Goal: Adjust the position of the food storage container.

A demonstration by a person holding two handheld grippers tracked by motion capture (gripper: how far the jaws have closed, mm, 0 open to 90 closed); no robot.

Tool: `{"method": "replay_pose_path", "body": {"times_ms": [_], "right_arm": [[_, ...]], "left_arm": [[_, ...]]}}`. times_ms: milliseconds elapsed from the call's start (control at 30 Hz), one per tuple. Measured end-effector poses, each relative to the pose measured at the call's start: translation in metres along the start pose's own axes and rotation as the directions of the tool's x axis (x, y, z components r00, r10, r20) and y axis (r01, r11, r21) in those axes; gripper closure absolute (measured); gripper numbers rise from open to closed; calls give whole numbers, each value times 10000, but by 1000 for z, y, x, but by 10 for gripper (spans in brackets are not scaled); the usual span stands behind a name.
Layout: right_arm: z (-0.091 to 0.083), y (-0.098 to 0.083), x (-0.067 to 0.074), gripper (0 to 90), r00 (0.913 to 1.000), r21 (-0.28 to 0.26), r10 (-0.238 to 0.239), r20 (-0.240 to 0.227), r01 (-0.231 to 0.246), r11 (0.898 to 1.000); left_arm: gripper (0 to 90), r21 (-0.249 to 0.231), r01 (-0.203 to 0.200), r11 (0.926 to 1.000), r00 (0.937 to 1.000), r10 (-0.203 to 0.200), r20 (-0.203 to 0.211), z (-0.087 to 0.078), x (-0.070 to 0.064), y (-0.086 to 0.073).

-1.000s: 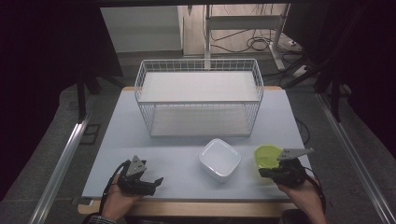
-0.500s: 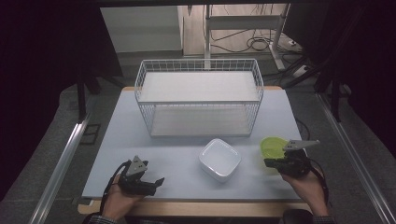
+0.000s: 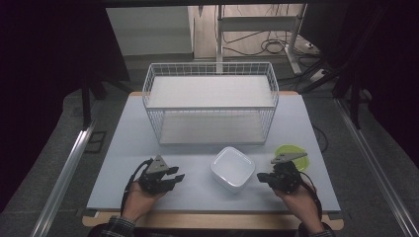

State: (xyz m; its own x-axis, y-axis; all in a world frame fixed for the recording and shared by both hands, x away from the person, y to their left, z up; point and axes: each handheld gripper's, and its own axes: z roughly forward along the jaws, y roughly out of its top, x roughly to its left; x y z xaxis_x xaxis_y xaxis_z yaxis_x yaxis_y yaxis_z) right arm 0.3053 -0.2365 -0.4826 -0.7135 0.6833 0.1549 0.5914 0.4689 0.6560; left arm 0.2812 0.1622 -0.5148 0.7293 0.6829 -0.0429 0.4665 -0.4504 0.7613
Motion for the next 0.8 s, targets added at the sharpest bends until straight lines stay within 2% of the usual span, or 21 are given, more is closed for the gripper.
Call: {"method": "replay_pose_path", "body": {"times_ms": [67, 100, 233, 300, 333, 367, 433, 500, 700, 733, 800], "right_arm": [[6, 2, 1, 896, 10000, 136, 58, -16, -58, 9999], [8, 3, 1, 896, 9999, 167, 109, 20, -110, 9998], [13, 9, 2, 896, 9998, 222, 194, 68, -196, 9996], [19, 15, 0, 896, 9992, 212, 359, 150, -362, 9991], [19, 15, 0, 896, 9992, 212, 359, 150, -362, 9991], [24, 20, -1, 896, 9981, 221, 560, 262, -566, 9982], [26, 22, -1, 896, 9977, 208, 612, 285, -618, 9979], [36, 31, -1, 896, 9976, 136, 601, 342, -606, 9981], [51, 44, 1, 896, 9979, 87, 557, 326, -560, 9984], [58, 49, 2, 896, 9984, 28, 506, 251, -507, 9987], [60, 51, 3, 896, 9985, 47, 454, 303, -456, 9989]], "left_arm": [[729, 98, -72, 9999, 10000, 72, 54, 4, 0, 3], [761, 126, -136, 9998, 9998, 134, 118, 11, 2, 10], [802, -23, -29, 10000, 9997, 29, 255, 21, 7, 21], [804, -171, 317, 9994, 9986, -310, 423, 32, 14, 28], [804, -171, 317, 9994, 9986, -310, 423, 32, 14, 28], [808, -163, 489, 9987, 9980, -482, 407, 39, 18, 31], [808, -166, 616, 9980, 9972, -609, 444, 43, 21, 32], [808, -148, 763, 9970, 9961, -756, 459, 51, 24, 35], [807, -38, 503, 9987, 9975, -501, 496, 61, 23, 42], [815, 15, 464, 9989, 9984, -464, 337, 63, 22, 42], [815, 22, 439, 9990, 9989, -439, 185, 63, 23, 42]]}}
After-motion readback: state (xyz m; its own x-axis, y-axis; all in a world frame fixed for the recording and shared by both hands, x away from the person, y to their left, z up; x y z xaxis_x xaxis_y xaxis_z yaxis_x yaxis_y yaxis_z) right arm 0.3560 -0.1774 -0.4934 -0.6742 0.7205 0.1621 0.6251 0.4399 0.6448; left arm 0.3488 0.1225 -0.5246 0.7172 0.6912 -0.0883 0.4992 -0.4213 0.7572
